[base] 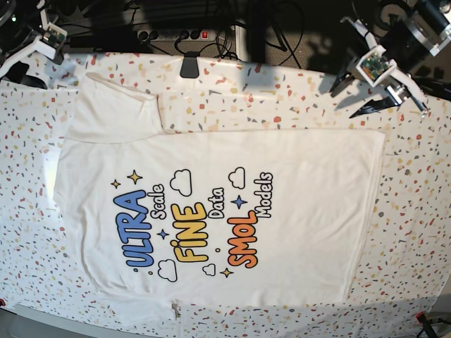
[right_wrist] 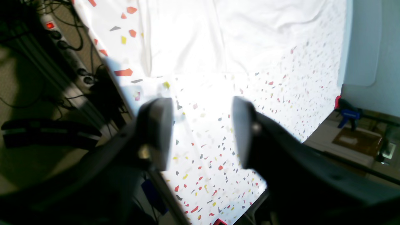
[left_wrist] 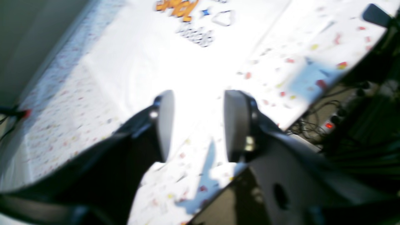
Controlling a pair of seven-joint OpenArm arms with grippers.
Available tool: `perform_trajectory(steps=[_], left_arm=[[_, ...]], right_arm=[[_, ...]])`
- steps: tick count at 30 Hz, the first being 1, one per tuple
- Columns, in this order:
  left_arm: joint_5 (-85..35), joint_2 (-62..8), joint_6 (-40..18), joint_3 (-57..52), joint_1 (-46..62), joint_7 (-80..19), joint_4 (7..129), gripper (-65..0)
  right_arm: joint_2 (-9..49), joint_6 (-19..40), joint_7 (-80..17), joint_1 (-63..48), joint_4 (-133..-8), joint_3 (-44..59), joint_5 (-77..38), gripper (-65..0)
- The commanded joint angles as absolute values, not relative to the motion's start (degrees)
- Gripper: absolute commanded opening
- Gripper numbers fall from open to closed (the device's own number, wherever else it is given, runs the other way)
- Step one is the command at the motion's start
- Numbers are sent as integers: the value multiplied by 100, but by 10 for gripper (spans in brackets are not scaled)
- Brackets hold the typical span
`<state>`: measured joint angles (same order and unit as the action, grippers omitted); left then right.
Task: Fold the T-shirt properly
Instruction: 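Move both grippers out from rest toward the white T-shirt, then lower both open grippers to the shirt edge nearest the arms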
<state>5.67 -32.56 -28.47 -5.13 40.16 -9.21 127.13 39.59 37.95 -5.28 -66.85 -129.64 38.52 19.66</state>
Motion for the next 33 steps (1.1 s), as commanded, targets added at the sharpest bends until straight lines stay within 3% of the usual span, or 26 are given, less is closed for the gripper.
perform_trajectory(steps=[1,3,12,26,33], left_arm=[[694,-3361,-2768,-405,3935,-847,12637,-326],[1007,-3387,-2753,-73,3695,-843,12265,-279],[2694,-3446,-2176,1142,2482,-515,10825,-281],[2917,-4416,-1988,1415,1516,-499,9553,-301],[3229,-4484,-1778,1437,1356,-292,9367,-301]], right_arm=[[4001,3721,-443,-6748,-13043,3898,1962,-251],[3999,3677,-410,-6746,-13043,3898,1951,-204],[3968,3538,-217,-6748,-13043,3887,1933,-202],[3951,3531,-215,-6731,-13043,3634,1931,-202],[3785,3500,-239,-6504,-13043,3634,1931,-202]])
